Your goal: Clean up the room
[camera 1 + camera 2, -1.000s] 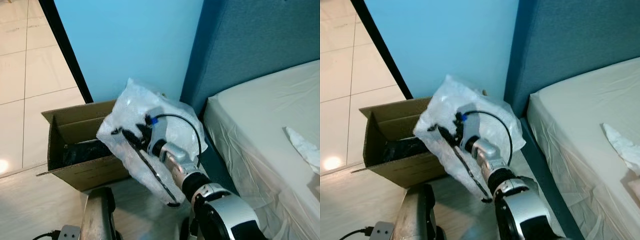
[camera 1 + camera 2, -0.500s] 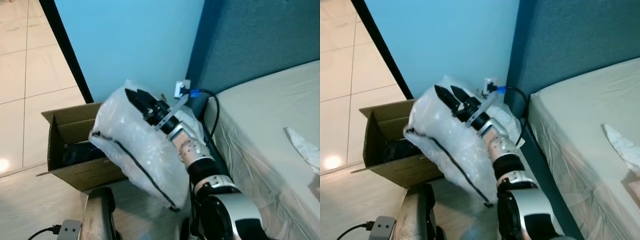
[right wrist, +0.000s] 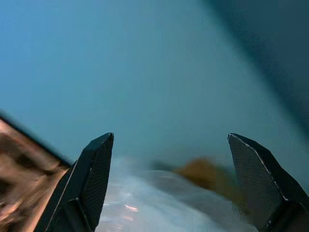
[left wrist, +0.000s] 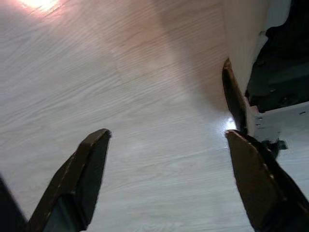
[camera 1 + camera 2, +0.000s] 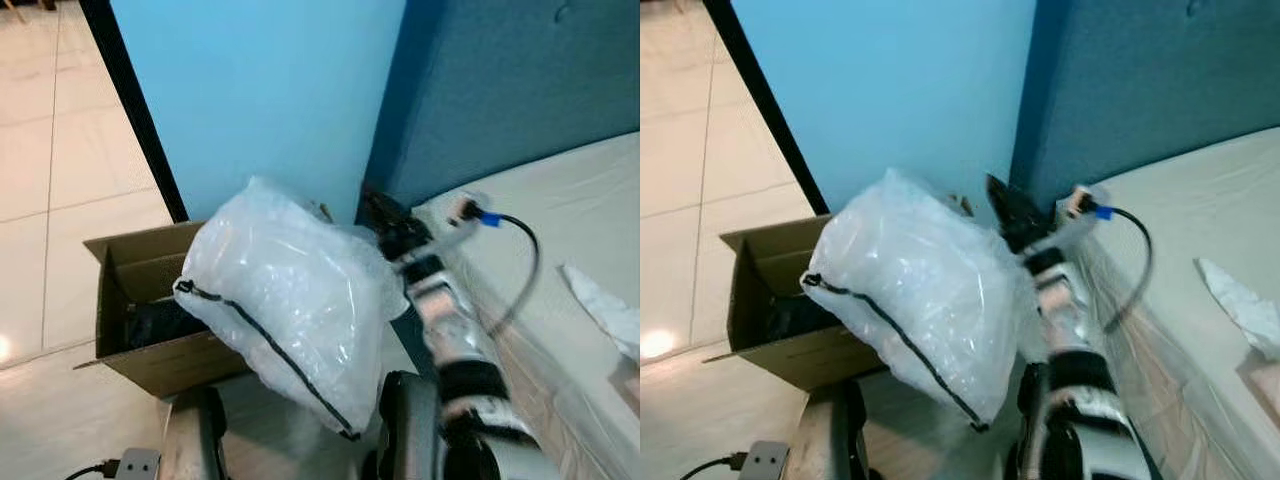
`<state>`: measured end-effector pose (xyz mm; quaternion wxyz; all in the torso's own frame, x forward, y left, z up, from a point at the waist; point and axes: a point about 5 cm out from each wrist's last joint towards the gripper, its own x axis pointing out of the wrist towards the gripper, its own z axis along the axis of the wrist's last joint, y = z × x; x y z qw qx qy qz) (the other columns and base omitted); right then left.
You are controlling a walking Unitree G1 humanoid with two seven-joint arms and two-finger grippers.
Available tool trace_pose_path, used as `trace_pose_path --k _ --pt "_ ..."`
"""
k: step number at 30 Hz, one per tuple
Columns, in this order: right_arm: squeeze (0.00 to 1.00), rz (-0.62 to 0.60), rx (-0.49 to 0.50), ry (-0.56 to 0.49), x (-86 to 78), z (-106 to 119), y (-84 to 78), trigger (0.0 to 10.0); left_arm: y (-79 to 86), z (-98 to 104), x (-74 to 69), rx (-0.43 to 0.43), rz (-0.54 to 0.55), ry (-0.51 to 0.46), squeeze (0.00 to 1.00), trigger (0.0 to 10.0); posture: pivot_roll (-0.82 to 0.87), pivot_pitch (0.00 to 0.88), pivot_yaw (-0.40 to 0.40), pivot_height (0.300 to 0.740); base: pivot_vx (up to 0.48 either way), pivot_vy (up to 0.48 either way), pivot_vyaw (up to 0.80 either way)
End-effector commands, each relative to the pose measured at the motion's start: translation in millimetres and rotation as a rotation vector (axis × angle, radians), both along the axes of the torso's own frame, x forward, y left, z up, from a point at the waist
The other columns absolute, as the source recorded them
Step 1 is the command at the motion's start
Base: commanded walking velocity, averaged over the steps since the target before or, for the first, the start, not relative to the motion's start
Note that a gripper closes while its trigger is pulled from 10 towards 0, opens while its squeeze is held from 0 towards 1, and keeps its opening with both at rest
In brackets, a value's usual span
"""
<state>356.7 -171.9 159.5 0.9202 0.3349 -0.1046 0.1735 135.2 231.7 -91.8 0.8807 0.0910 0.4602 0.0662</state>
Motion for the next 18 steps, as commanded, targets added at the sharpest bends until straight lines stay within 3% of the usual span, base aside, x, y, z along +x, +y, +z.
trace_pose_path --k 1,3,5,6,8,11,13,14,18 --pt "0.00 -0.077 -0.046 0.109 -8.2 -16.1 -13.0 10.0 -22.0 -5.5 -1.5 -0.050 -0.061 0.025 0.00 10.0 -0.06 0.137 -0.043 0.468 0.000 0.000 0.00" --pt "0.00 -0.077 -0.046 0.109 -8.2 -16.1 -13.0 10.0 -22.0 -5.5 -1.5 -0.050 -0.061 0.025 0.00 10.0 -0.06 0.137 -0.043 0.468 0.000 0.000 0.00" --pt "0.00 -0.092 -0.068 0.244 -27.1 -41.0 -23.3 10.0 -23.4 -5.8 -0.5 -0.053 -0.066 0.035 0.00 10.0 -0.08 0.127 -0.041 0.468 0.000 0.000 0.00" --pt "0.00 -0.092 -0.068 0.244 -27.1 -41.0 -23.3 10.0 -23.4 -5.8 -0.5 -0.053 -0.066 0.035 0.00 10.0 -0.08 0.127 -0.041 0.468 0.000 0.000 0.00" --pt "0.00 -0.074 -0.070 0.329 -45.8 -56.9 -22.0 10.0 -24.3 -6.6 -1.3 -0.054 -0.077 0.047 0.00 10.0 -0.08 0.126 -0.040 0.468 0.000 0.000 0.00" --pt "0.00 -0.051 -0.080 0.371 -53.1 -63.0 -18.2 10.0 -24.7 -6.9 -1.9 -0.054 -0.083 0.052 0.00 10.0 -0.08 0.124 -0.038 0.468 0.000 0.000 0.00" --pt "0.00 0.025 -0.065 0.433 -64.9 -72.6 -6.2 10.0 -25.4 -7.2 -2.0 -0.053 -0.091 0.058 0.00 10.0 -0.08 0.118 -0.036 0.468 0.000 0.000 0.00" --pt "0.00 0.025 -0.065 0.433 -64.9 -72.6 -6.2 10.0 -25.4 -7.2 -2.0 -0.053 -0.091 0.058 0.00 10.0 -0.08 0.118 -0.036 0.468 0.000 0.000 0.00" --pt "0.00 0.143 -0.026 0.517 -73.8 -81.7 21.8 10.0 -25.0 -6.4 0.9 -0.048 -0.105 0.061 0.00 10.0 -0.07 0.105 -0.032 0.468 0.000 0.000 0.00"
